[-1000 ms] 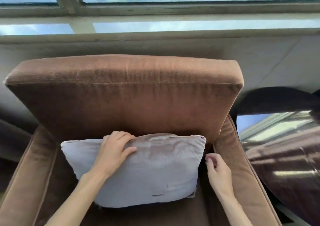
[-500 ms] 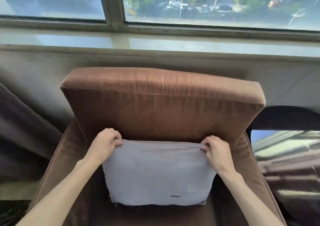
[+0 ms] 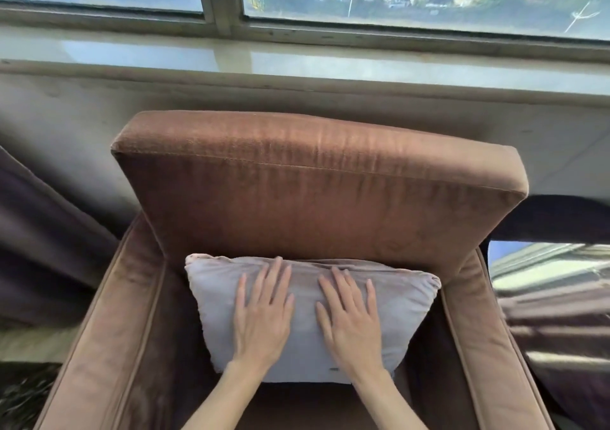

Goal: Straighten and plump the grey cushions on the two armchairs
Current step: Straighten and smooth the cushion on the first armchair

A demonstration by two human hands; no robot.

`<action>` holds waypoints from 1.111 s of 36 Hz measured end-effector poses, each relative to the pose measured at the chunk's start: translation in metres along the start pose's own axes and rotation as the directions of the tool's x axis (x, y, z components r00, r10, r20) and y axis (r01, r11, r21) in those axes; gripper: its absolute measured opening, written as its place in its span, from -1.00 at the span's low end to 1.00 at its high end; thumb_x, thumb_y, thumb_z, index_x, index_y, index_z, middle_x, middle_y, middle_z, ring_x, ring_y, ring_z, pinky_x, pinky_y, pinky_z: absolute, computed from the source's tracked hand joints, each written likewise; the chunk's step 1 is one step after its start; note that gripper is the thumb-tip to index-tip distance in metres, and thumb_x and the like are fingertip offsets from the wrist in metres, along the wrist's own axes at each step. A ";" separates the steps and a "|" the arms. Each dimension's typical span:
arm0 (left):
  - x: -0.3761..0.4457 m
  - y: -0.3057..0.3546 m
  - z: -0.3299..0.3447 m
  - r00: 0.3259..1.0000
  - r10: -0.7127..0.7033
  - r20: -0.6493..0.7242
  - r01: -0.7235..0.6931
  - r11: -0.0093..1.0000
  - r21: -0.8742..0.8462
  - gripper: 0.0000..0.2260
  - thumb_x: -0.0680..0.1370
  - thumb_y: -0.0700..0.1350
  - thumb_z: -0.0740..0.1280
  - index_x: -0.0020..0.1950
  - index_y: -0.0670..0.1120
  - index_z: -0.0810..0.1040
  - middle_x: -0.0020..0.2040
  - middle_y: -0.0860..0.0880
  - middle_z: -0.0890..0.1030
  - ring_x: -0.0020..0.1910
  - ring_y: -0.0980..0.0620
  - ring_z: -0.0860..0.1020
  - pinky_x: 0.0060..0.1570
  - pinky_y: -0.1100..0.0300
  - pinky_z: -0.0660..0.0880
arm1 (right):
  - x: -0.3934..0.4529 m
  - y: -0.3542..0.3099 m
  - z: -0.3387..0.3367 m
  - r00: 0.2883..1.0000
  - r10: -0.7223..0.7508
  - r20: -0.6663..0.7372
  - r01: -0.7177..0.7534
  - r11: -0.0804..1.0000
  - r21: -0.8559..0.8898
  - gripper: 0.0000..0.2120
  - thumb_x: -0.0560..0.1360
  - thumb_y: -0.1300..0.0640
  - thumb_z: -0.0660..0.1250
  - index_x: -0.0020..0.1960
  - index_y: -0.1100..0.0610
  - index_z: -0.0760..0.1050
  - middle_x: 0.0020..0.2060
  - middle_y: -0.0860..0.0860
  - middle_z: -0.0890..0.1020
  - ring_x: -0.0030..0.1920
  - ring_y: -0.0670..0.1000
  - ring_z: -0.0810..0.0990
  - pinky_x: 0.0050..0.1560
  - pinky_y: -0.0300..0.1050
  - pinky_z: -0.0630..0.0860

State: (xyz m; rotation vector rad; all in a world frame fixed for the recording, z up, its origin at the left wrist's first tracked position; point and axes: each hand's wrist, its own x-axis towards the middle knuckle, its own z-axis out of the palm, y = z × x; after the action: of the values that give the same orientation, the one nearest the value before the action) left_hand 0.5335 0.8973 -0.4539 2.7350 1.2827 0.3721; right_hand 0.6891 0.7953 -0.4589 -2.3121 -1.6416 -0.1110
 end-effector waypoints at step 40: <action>-0.237 0.096 -0.361 0.853 -0.008 -0.522 -0.037 0.996 -0.076 -0.54 0.72 0.11 -0.06 0.58 0.07 0.32 0.64 -0.03 0.24 0.60 -0.08 0.23 0.57 -0.16 0.02 | -0.203 -0.115 -0.395 0.863 -0.025 -0.504 0.032 0.999 0.005 -0.49 0.67 -0.09 0.10 0.58 0.02 0.23 0.61 0.02 0.19 0.60 0.11 0.17 0.55 0.27 0.17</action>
State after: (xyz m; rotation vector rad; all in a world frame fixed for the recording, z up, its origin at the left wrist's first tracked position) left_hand 0.3648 0.6490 -0.1294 2.6627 1.3011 1.2138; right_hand 0.5559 0.5310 -0.1080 -2.0114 -1.3926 -0.6536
